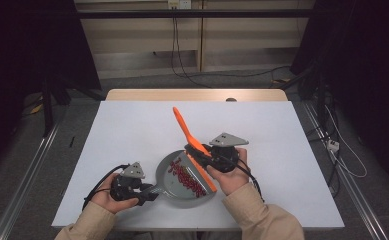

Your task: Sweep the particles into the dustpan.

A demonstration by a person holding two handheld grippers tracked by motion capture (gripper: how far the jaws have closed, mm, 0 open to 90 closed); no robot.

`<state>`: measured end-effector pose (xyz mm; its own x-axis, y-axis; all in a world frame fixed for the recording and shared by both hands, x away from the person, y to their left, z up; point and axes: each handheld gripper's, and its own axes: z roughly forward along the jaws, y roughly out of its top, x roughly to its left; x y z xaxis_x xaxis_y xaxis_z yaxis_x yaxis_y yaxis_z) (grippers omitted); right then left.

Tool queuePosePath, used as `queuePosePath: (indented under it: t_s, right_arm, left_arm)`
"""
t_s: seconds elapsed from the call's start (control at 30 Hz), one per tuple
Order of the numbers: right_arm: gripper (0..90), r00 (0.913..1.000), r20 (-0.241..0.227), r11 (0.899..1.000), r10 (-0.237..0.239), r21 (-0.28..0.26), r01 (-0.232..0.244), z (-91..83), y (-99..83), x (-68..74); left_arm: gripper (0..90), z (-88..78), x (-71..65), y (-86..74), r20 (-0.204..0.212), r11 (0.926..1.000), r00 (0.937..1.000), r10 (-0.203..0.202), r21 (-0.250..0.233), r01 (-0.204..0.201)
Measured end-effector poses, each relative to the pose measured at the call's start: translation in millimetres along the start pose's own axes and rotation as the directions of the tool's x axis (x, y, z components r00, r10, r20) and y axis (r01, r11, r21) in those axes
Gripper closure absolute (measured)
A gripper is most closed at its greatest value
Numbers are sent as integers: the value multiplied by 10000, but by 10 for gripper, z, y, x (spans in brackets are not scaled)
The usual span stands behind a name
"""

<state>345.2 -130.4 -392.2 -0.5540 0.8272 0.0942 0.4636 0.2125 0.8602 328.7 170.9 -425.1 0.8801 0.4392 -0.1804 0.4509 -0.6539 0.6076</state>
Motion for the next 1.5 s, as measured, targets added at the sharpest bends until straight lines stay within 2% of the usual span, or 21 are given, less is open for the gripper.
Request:
queuePosePath:
  t_s: [0.23, 0.37, 0.5, 0.67, 0.7, 0.77, 0.83, 1.0, 1.1, 1.27, 1.3, 1.37, 1.47, 1.5]
  right_arm:
    - [714, 9970, 775, 9999, -16, 122, 7, -23, -31, -269]
    - [714, 9935, 1129, 9995, -174, 266, 145, 16, -85, -357]
    - [714, 9921, 1232, 9993, -212, 346, 171, 89, -119, -402]
    - [714, 9895, 1292, 9974, -648, 403, 601, 263, -137, -376]
    - [714, 9889, 1249, 9962, -801, 451, 750, 302, -151, -366]
    - [714, 9921, 1018, 9967, -735, 420, 695, 357, -181, -327]
    - [712, 9901, 898, 9933, -1079, 515, 1036, 372, -182, -250]
    - [712, 9927, 88, 9915, -1205, 500, 1200, 361, -191, -63]
    - [712, 9878, -121, 9871, -1552, 380, 1556, 322, -202, 66]
    - [714, 9878, -878, 9914, -1288, 129, 1304, 214, -183, 173]
    - [714, 9877, -805, 9908, -1342, 58, 1351, 192, -171, 161]
    - [714, 9915, -694, 9939, -1099, -174, 1090, 142, -133, 68]
    - [714, 9968, -93, 9959, -794, -433, 789, 49, -75, -164]
    - [714, 9977, 125, 9966, -671, -463, 676, 24, -68, -252]
  left_arm:
    - [625, 0, 7, -2, 38, 10000, 10000, -22, -2, 22]
    - [625, 0, 9, 1, 49, 10000, 10000, -5, 12, 5]
    - [625, 3, 10, -1, 32, 9999, 9999, -132, -57, 132]
    - [625, 0, 19, -1, 42, 10000, 10000, -75, -4, 75]
    - [625, 0, 19, -1, 41, 10000, 10000, -80, -1, 80]
    - [625, 2, 24, -2, 60, 9999, 9999, -121, -16, 121]
    - [625, 5, 31, -2, 83, 9999, 9999, -118, -12, 118]
    - [625, 6, 30, 4, 52, 9999, 9999, -110, -6, 110]
    - [625, 5, 29, 3, 43, 9999, 9999, -106, -22, 106]
    - [625, 6, 30, 1, 49, 10000, 10000, -85, -11, 85]
    - [625, 6, 30, 1, 49, 10000, 10000, -82, -19, 82]
    - [625, 6, 32, 1, 59, 10000, 10000, -81, -7, 81]
    - [625, 12, 30, 6, 84, 9999, 9999, -142, -24, 142]
    - [625, 12, 35, 10, 104, 10000, 9999, -44, 23, 44]
